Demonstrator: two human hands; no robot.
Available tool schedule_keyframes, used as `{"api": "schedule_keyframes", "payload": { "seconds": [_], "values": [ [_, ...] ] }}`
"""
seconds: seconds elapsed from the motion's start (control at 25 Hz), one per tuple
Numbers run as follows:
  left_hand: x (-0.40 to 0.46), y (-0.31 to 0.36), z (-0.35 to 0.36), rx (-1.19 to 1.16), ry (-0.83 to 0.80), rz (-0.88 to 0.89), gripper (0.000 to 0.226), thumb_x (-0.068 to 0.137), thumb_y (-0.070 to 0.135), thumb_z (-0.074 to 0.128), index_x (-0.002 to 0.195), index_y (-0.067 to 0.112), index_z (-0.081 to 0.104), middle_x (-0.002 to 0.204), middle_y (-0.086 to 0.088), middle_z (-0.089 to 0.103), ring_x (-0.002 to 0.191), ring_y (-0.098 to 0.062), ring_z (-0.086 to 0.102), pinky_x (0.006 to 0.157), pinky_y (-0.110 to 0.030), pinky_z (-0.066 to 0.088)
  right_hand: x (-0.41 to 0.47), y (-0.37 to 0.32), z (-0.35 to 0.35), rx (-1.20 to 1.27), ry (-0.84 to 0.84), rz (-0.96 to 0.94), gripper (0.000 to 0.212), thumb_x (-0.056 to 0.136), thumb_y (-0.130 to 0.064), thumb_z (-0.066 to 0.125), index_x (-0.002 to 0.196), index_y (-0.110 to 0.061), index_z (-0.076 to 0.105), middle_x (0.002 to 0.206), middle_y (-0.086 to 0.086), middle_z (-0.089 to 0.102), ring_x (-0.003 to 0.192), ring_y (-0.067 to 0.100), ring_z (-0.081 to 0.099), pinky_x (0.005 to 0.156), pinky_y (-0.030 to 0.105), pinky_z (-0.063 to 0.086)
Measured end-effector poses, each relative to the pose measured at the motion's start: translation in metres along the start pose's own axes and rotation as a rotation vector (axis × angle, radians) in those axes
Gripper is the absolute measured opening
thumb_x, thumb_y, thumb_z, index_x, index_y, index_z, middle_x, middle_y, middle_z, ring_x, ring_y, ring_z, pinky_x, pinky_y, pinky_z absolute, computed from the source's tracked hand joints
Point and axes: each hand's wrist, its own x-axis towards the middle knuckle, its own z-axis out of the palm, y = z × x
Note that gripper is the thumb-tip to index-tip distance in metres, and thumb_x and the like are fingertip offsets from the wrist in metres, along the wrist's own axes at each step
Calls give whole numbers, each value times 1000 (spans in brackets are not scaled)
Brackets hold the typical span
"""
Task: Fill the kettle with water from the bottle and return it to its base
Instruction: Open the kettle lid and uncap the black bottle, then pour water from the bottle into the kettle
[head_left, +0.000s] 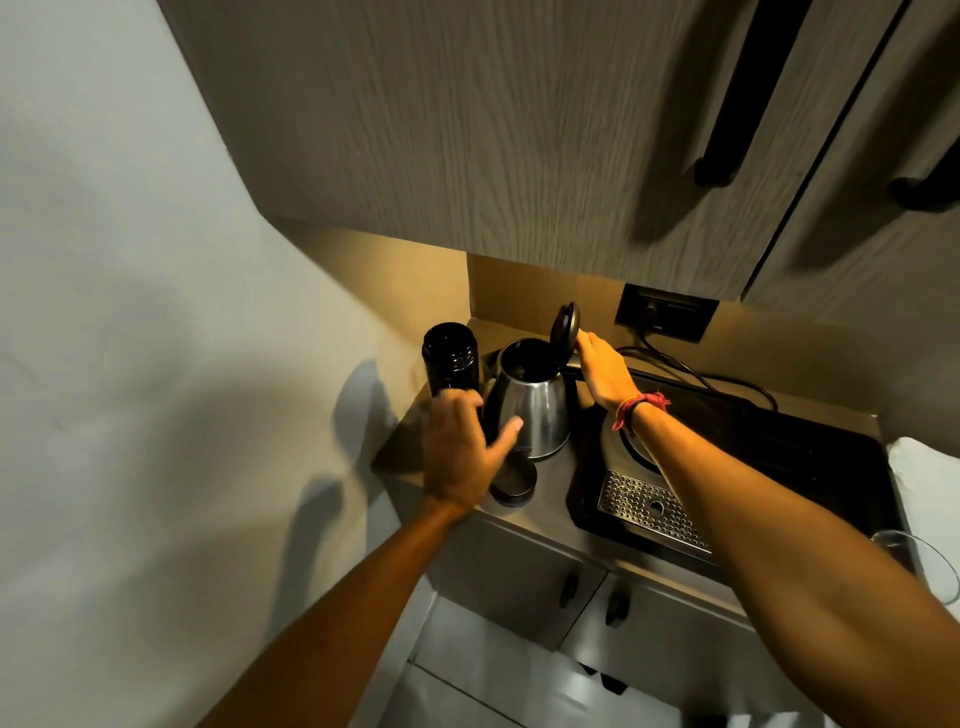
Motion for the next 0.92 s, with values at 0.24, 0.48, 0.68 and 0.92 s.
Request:
{"api": "schedule_keyframes", "payload": {
  "seconds": [0.24,0.48,0.68,0.92],
  "values": [
    [60,-17,-10,-531,-100,-563,105,60,30,98,145,8,41,141,-11,51,131,-28,50,108,-41,46,3,3,4,17,20,-38,42,102,-17,33,143,-10,40,124,26,60,113,41,57,99,52,46],
    [63,-23,-3,-601,-107,-529,80,64,10,94,135,13,57,126,-6,68,115,-18,63,100,-32,54,11,12,15,87,53,-32,43,104,-30,27,122,-7,58,105,21,68,96,37,61,99,51,42],
    [65,-25,-10,-385,-207,-382,73,61,19,93,126,15,60,111,1,70,99,-15,66,81,-17,51,16,5,22,121,11,54,54,101,-44,23,123,-12,61,122,19,63,126,40,49,110,55,33],
    [84,-20,-20,-96,-446,-295,72,58,39,86,119,18,53,109,-5,68,98,-26,65,81,-37,58,15,6,25,128,16,47,57,100,-49,20,123,-16,59,129,15,60,132,43,43,112,58,30]
  ]
}}
